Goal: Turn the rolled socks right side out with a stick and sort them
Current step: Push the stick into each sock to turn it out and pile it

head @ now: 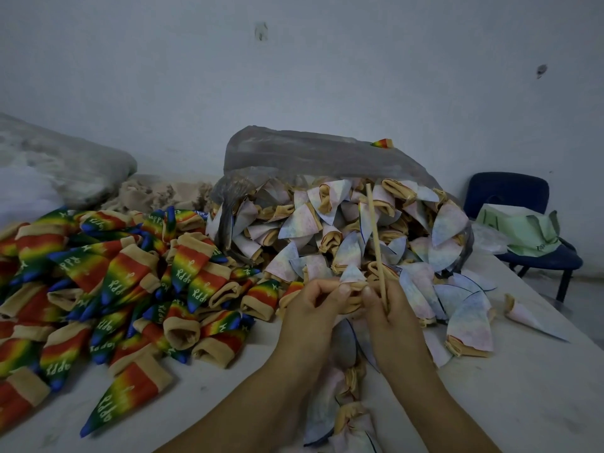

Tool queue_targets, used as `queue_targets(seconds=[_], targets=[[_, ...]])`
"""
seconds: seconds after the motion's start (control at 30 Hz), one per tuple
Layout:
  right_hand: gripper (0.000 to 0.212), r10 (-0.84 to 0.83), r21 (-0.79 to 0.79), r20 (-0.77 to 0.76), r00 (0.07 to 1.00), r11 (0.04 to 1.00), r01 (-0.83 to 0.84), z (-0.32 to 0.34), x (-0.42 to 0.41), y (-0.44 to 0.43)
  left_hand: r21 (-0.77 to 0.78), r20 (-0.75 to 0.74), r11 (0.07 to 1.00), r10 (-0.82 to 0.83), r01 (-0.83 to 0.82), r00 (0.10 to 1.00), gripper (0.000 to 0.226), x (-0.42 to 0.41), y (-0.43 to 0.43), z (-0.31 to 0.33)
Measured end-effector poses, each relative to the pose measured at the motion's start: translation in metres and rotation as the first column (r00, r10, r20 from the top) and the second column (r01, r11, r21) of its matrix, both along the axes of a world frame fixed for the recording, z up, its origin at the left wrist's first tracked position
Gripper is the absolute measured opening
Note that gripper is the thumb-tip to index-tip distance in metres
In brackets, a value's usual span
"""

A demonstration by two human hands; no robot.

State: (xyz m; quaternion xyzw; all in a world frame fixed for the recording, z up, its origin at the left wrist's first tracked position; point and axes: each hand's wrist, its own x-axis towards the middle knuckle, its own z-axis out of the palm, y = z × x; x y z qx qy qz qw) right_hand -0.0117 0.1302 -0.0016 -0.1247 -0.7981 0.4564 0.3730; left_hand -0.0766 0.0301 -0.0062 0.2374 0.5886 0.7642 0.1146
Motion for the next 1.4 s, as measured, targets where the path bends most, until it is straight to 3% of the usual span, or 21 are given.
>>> queue_targets(seconds=[0.17, 0.27, 0.37, 0.47, 0.53, 0.6, 0.67, 0.77, 0.97, 1.23, 1.4], targets=[[0.016, 0.073, -0.078, -0.046, 0.996, 0.994, -0.076, 0.006, 0.000, -0.010, -0.076, -0.097, 0.994, 0.066, -0.073, 0.993, 0.010, 0.000, 0.001, -0.003], [0.021, 0.021, 0.066, -0.040, 0.999, 0.998, -0.018, 0.006, 0.000, -0.007, -0.083, -0.123, 0.995, 0.037, -0.047, 0.992, 0.011, 0.001, 0.000, -0.002], [0.045, 0.006, 0.142, -0.011, 1.000, 0.990, -0.004, 0.005, 0.000, -0.004, -0.034, -0.104, 0.997, 0.063, -0.066, 0.993, 0.015, 0.003, -0.001, 0.001], [0.062, -0.022, 0.153, 0.001, 1.000, 0.988, 0.021, 0.003, -0.001, -0.008, 0.090, 0.011, 0.995, 0.051, -0.051, 0.999, 0.025, 0.006, -0.002, 0.007], [0.038, -0.022, 0.092, -0.036, 0.999, 0.995, 0.025, 0.001, -0.002, -0.009, 0.158, 0.072, 0.987, -0.003, -0.009, 0.997, 0.023, 0.007, -0.003, 0.008], [0.009, -0.006, 0.022, -0.047, 0.999, 1.000, 0.007, 0.000, -0.002, -0.009, 0.107, 0.070, 0.993, 0.034, -0.042, 0.997, 0.021, 0.006, -0.002, 0.008], [0.018, 0.008, -0.044, -0.043, 0.999, 0.999, -0.010, -0.002, -0.003, -0.007, 0.055, 0.074, 0.995, 0.081, -0.085, 0.994, 0.019, 0.005, 0.000, 0.007], [0.015, 0.056, -0.178, -0.040, 0.998, 0.982, -0.062, 0.001, -0.002, -0.003, 0.127, 0.188, 0.991, 0.007, -0.031, 0.982, 0.021, 0.005, -0.002, 0.008], [0.010, 0.060, -0.209, 0.020, 0.998, 0.976, -0.055, 0.001, -0.003, 0.004, 0.147, 0.323, 0.987, -0.109, 0.064, 0.940, 0.031, 0.000, -0.004, 0.014], [0.020, 0.102, -0.389, -0.010, 0.995, 0.916, -0.098, -0.004, -0.009, 0.003, 0.437, 0.503, 0.862, -0.472, 0.258, 0.724, 0.033, 0.002, 0.000, 0.018], [0.023, 0.156, -0.586, -0.062, 0.986, 0.794, -0.162, -0.003, -0.006, 0.006, 0.186, 0.305, 0.955, -0.281, 0.232, 0.910, 0.041, 0.003, 0.001, 0.017]])
